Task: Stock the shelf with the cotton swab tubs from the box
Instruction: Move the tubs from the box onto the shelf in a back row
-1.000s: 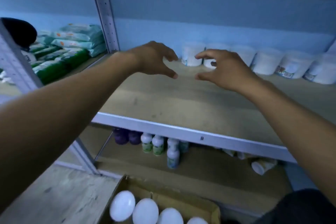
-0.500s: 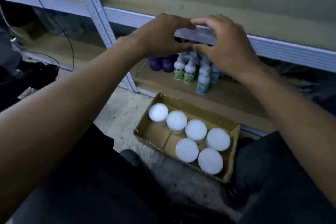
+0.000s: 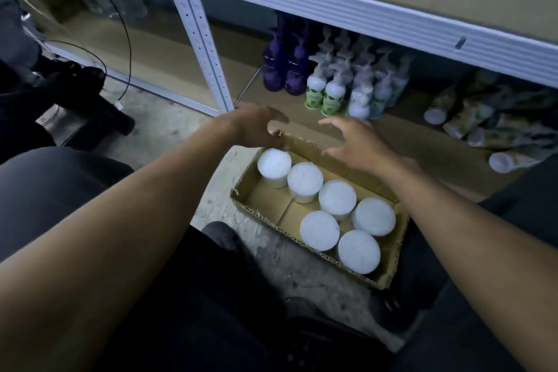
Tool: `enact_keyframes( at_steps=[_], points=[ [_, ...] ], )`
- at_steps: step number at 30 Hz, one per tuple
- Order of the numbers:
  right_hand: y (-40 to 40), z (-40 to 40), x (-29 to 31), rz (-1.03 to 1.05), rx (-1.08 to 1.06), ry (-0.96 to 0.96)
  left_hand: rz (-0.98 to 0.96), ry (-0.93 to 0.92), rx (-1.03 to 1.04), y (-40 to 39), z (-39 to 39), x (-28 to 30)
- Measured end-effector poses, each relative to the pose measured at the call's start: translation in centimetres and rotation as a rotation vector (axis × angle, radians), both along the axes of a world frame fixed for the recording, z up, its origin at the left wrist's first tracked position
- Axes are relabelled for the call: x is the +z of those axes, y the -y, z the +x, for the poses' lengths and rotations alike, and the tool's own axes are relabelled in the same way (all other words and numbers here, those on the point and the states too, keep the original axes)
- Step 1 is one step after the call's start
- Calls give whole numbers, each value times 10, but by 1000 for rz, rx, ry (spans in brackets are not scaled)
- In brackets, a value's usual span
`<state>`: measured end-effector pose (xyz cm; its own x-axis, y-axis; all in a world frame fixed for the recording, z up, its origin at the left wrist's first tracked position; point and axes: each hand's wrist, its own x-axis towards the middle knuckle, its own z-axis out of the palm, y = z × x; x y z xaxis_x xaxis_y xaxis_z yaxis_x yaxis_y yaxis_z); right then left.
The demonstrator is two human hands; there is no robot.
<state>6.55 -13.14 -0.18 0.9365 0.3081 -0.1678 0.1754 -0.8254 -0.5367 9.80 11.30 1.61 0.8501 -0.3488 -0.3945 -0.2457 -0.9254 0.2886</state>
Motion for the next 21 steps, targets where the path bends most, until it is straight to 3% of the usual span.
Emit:
enact_keyframes(
  at_steps=[6,14,18,21],
  points=[
    [-12,-3,-51,-31,-7,-151,-93,-126,94,-7,-4,-54],
    [-33,-8,-114,7,-20,-286,-208,-155,213,-5,-1,-111],
    [-38,-6,-130,5,-10,-298,-298,-198,220,0,-2,-131],
    [-39,-3,-139,0,-11,-315,-237,-195,152,0,2,-146]
  ],
)
